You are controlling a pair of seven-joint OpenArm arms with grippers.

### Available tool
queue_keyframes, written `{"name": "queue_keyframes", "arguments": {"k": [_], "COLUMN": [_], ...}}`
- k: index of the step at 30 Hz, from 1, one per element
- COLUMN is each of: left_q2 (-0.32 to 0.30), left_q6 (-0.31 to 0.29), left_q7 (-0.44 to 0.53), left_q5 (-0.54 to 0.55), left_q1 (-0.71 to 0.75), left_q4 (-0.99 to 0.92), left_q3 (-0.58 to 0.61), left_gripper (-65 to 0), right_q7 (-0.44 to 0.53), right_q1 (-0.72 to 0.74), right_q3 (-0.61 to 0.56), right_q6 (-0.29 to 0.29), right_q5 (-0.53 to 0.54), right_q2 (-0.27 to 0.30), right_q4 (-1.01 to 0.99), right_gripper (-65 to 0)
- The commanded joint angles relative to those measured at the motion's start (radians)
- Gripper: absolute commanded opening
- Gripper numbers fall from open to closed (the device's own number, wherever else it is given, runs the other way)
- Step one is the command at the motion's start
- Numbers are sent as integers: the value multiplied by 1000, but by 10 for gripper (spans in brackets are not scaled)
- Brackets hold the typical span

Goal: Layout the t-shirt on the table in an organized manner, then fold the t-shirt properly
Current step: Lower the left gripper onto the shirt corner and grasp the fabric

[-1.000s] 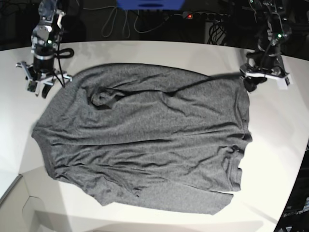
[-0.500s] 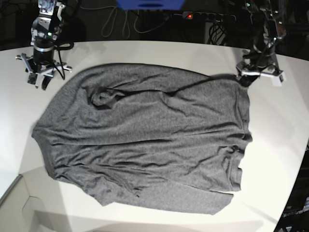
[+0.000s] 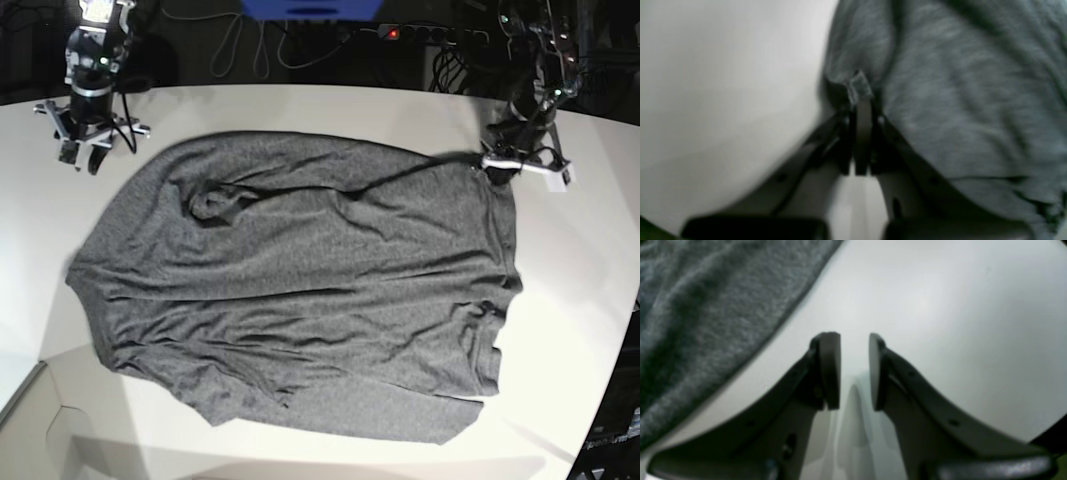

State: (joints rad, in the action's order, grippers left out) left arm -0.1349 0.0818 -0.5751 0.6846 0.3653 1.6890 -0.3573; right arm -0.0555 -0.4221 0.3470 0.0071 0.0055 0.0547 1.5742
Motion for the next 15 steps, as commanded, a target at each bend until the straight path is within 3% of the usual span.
{"name": "queue_keyframes", "arguments": {"k": [1,15], "left_q2": [-9,11], "left_q6": [-9,0], "left_q7": [22,19], "left_q5": [7,-1], "left_q1": [-7,-154], "left_q4": [43,99], "left_q3": [-4,40], "left_gripper": [-649,-649], "right_q7": [33,30], "right_q1": [4,4], "right_q3": [5,5], "right_q6": [0,0], "right_q5": [1,1], "right_q2": [10,9], "right_q4": [30,42], "right_gripper": [-494,-494]}}
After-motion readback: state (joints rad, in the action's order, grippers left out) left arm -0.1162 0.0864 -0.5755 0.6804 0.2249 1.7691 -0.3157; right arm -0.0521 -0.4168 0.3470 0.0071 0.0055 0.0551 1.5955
